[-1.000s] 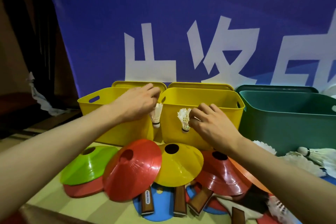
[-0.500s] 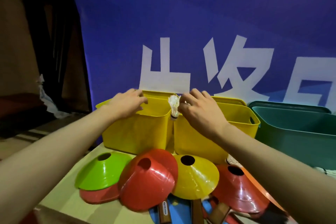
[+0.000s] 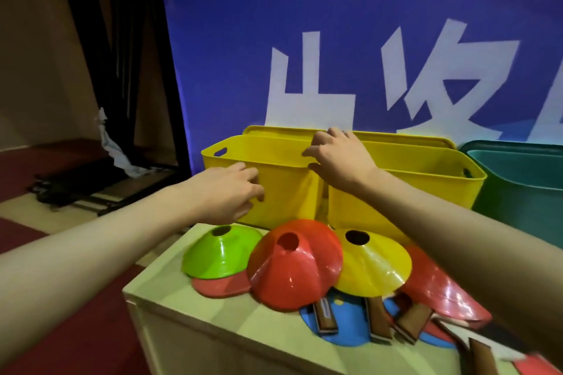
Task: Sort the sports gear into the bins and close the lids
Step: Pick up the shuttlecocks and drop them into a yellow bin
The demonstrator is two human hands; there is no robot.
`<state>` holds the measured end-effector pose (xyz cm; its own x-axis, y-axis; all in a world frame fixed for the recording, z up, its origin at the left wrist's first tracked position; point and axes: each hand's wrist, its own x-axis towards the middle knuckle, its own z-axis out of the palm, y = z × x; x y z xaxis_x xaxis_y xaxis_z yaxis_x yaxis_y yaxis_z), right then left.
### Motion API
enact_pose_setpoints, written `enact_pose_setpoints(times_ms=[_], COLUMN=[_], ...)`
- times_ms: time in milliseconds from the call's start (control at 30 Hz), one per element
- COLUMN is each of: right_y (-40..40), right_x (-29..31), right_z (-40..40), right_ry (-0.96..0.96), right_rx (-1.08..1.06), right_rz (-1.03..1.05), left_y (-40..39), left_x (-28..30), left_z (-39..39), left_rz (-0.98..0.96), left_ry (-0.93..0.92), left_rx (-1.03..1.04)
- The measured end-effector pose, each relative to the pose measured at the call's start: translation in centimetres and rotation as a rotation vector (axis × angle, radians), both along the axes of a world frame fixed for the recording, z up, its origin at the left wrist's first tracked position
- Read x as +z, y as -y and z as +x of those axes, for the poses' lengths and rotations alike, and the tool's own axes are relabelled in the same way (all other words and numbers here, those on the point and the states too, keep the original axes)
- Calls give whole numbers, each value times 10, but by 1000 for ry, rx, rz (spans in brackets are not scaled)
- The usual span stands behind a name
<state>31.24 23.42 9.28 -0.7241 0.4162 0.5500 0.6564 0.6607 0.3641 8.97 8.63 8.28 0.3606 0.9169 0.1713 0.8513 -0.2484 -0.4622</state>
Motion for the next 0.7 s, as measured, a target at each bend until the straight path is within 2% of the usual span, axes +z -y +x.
enact_pose_setpoints(times_ms=[167, 367, 567, 700], right_y=[15, 31, 51, 63], right_x=[-15, -25, -46, -61], right_z=[105, 230, 318, 364], right_ry=[44, 73, 97, 63], right_rx=[-81, -272, -386, -444], right_rz=[-8, -54, -92, -143], left_y=[-16, -48, -86, -112], left_x=[-4, -7, -14, -23], left_z=[37, 121, 213, 257], left_rz=[-26, -32, -61, -44], left_ry=[18, 33, 58, -36], left_rx=[-60, -191, -284, -322])
